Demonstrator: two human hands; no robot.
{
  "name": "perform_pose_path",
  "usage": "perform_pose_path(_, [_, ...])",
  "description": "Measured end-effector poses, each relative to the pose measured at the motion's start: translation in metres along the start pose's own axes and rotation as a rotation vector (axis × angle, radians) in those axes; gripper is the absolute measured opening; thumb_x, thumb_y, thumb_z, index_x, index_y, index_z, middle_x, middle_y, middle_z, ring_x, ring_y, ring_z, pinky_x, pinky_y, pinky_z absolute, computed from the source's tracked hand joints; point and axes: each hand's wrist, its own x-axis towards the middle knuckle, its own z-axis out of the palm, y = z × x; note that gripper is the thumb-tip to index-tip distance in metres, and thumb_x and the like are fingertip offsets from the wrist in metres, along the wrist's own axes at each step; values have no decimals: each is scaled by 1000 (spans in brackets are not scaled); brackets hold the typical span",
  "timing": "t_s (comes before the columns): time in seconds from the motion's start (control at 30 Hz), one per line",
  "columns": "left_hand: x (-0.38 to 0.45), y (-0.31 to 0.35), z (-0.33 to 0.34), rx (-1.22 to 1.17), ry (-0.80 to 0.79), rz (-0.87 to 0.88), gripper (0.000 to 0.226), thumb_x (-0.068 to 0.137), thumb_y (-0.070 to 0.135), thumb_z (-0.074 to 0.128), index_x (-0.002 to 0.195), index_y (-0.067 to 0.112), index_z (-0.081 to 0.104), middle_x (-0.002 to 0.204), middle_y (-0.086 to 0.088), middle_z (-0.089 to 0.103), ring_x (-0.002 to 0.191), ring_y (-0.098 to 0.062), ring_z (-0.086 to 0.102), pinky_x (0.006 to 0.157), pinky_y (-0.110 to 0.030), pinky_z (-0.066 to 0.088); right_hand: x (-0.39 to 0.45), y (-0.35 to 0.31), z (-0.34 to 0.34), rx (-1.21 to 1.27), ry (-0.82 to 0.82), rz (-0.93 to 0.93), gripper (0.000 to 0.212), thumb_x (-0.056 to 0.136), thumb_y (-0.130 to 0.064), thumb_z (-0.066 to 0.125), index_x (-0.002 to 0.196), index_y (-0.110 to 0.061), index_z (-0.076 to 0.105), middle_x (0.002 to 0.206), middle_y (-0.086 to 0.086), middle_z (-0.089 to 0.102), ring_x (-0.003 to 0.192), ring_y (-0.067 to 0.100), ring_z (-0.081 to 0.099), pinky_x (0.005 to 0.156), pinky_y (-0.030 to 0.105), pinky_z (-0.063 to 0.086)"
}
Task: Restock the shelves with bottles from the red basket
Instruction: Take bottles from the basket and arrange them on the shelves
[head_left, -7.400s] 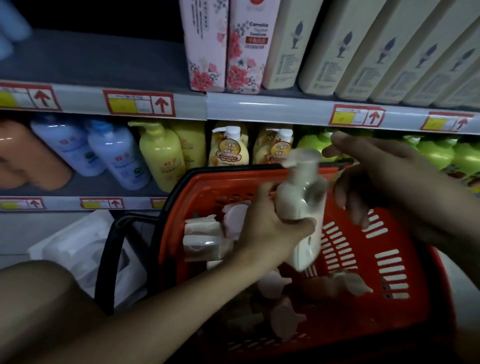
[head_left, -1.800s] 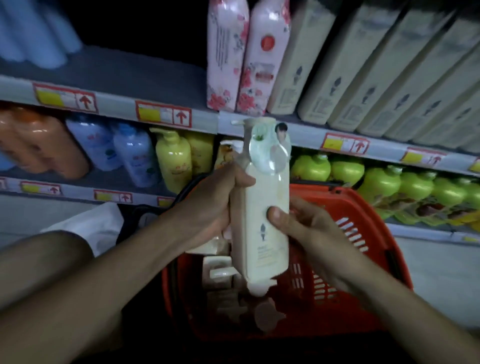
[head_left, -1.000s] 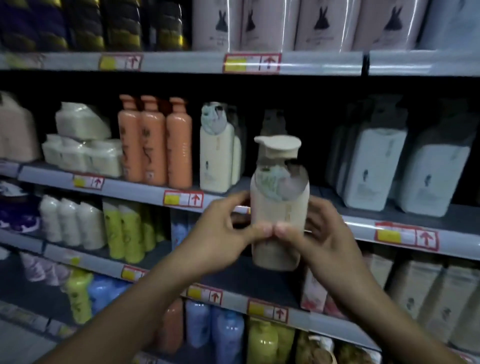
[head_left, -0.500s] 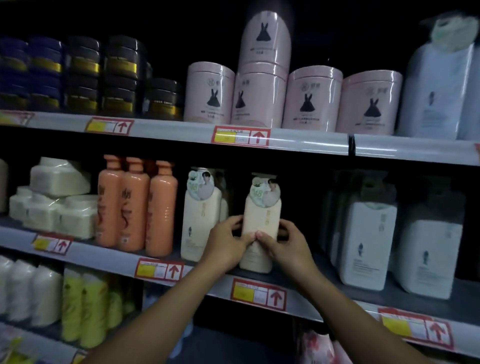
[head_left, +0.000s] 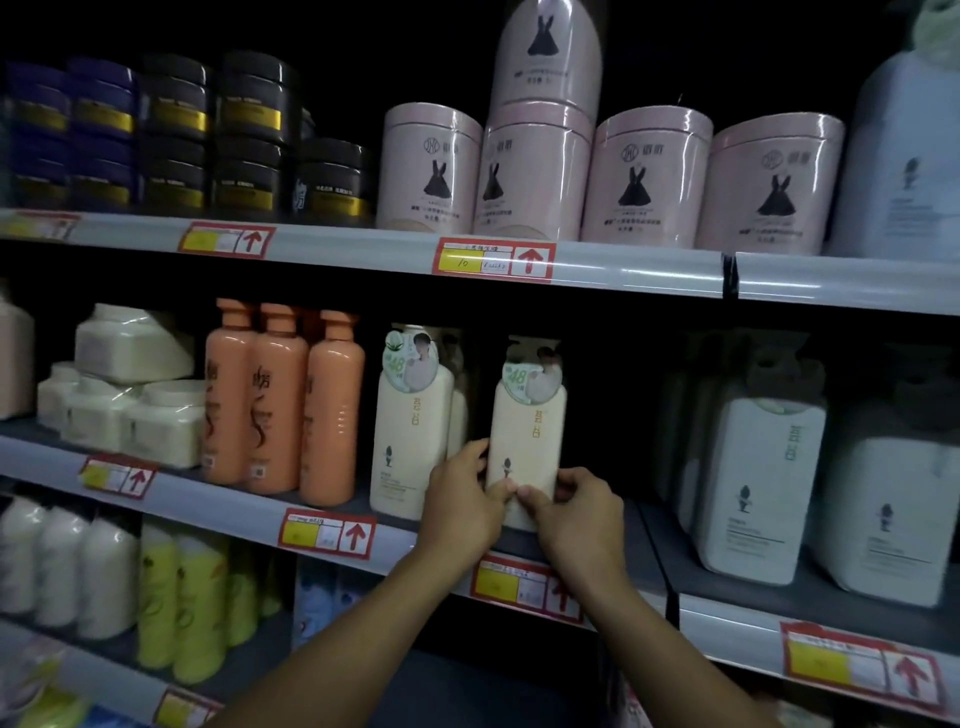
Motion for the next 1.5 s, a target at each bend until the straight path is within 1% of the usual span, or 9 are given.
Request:
perform_pose_path(0.17, [-31, 10, 1, -26, 122, 77, 44, 89, 17, 71, 131, 24, 58, 125, 3, 64, 113, -12, 63, 98, -37, 55, -26, -8, -21, -19, 98, -204, 49, 93, -31, 67, 137, -15, 54, 124, -1, 58, 109, 6, 49, 90, 19, 37])
perform_pose_path(0.27, [-58, 40, 5, -85, 129, 167, 38, 92, 13, 67, 130, 17, 59, 126, 0, 63, 108, -5, 62, 92, -23, 56, -45, -13, -45, -20, 123, -312, 39, 96, -22, 60, 134, -13, 58, 125, 4, 60, 110, 5, 49, 89, 10, 30])
perform_pose_path(0.37, [-97, 63, 14, -85, 103, 210, 27, 90, 8, 67, 116, 13, 65, 108, 4, 68, 85, 11, 63, 74, -3, 49, -77, -3, -78, -38, 72, -352, 34, 96, -17, 59, 129, -11, 62, 122, 7, 65, 112, 17, 60, 93, 16, 39])
perform_pose_path(0.63, [-310, -56, 65, -36, -357, -90, 27, 81, 8, 68, 97, 30, 63, 91, 6, 72, 82, -9, 71, 74, -24, 56, -269, 167, -172, -249, -316, -85, 14, 92, -19, 66, 105, -17, 68, 100, 3, 70, 89, 17, 68, 77, 27, 52])
perform_pose_path(0.87, [-392, -110, 121, 181, -702, -315, 38, 80, 0, 68, 116, 11, 63, 111, 1, 61, 102, -20, 63, 85, -24, 51, -371, 295, -171, -491, -721, 272, 55, 86, -23, 71, 136, -10, 51, 127, 9, 53, 122, 29, 52, 95, 27, 39])
perform_pose_path(1.1, [-398, -126, 132, 554, -875, -20, 58, 65, 45, 69, 119, 36, 51, 116, 15, 53, 108, -12, 48, 89, -34, 41, -376, 318, -150, -309, -706, 153, 79, 87, -35, 68, 152, -20, 27, 145, -2, 36, 134, 20, 41, 108, 31, 40])
perform_pose_path(1.2, [-405, -115, 143, 589, -866, 35, 62, 69, 48, 69, 126, 42, 43, 120, 21, 53, 114, -10, 47, 91, -35, 35, -361, 331, -143, -231, -754, 129, 94, 85, -40, 71, 158, -25, 15, 161, -8, 24, 142, 14, 30, 115, 32, 33])
perform_pose_path(1.4, [-399, -113, 161, 358, -860, -159, 70, 79, 11, 67, 139, 38, 40, 131, 8, 55, 123, -13, 48, 98, -28, 41, -340, 357, -136, -42, -662, 84, 56, 83, -27, 80, 134, -23, 59, 130, -7, 64, 120, 6, 58, 102, 25, 45])
perform_pose_path(1.5, [-402, -104, 171, 325, -840, -196, 74, 84, 4, 64, 144, 37, 36, 135, 13, 49, 113, -6, 48, 91, -19, 39, -334, 366, -139, -42, -697, 94, 60, 80, -27, 81, 134, -20, 58, 129, -7, 63, 120, 8, 58, 101, 20, 44])
